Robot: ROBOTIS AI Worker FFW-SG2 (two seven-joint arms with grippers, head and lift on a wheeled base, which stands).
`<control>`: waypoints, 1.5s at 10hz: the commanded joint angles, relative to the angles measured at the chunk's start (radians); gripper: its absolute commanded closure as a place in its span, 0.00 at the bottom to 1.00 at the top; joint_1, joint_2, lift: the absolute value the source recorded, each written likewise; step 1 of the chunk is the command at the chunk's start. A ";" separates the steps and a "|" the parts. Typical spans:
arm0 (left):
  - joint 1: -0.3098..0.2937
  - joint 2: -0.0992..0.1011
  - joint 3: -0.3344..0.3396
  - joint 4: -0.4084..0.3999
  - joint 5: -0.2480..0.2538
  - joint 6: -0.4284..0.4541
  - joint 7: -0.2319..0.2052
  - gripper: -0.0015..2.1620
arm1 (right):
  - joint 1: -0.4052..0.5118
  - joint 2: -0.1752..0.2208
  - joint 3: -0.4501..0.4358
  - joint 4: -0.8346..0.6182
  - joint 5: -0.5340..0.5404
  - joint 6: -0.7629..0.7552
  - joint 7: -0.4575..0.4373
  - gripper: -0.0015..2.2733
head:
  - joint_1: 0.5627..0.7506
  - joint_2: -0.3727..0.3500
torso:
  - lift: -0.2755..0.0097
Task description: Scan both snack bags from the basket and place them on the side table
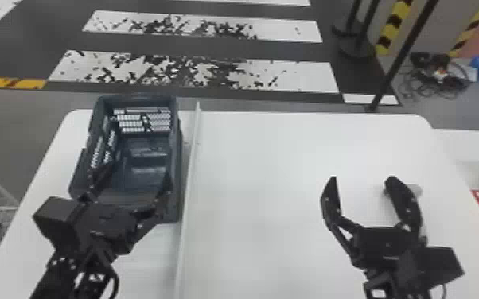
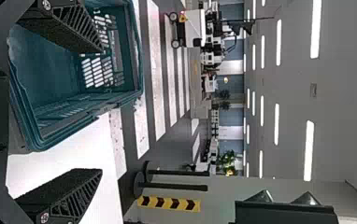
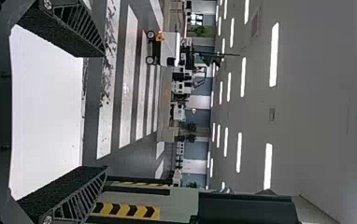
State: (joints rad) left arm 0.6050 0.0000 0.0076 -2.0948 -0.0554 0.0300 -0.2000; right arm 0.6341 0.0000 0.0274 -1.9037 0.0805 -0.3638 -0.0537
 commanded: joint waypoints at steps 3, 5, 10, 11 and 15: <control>0.007 -0.003 0.000 -0.002 -0.003 0.003 0.001 0.04 | 0.004 0.001 -0.001 -0.001 -0.001 -0.002 0.000 0.03 | 0.70 0.46 | 0.70; 0.003 -0.003 0.000 0.004 -0.003 0.006 0.002 0.04 | 0.004 0.001 -0.001 -0.003 0.001 0.004 0.000 0.03 | 0.70 0.46 | 0.70; -0.004 -0.003 -0.002 0.009 -0.001 0.021 0.005 0.04 | 0.001 0.001 0.005 -0.005 0.010 0.019 0.000 0.03 | 0.70 0.47 | 0.70; -0.005 -0.003 -0.002 0.010 -0.001 0.021 0.005 0.04 | 0.001 0.001 0.005 -0.006 0.012 0.019 0.000 0.03 | 0.70 0.47 | 0.70; -0.007 -0.003 0.000 0.012 0.002 0.028 0.005 0.04 | 0.001 0.001 0.017 -0.006 0.019 0.019 0.000 0.03 | 0.70 0.48 | 0.70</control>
State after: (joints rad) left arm 0.5982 0.0000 0.0073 -2.0831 -0.0542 0.0574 -0.1948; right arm 0.6350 0.0000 0.0417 -1.9098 0.0987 -0.3438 -0.0537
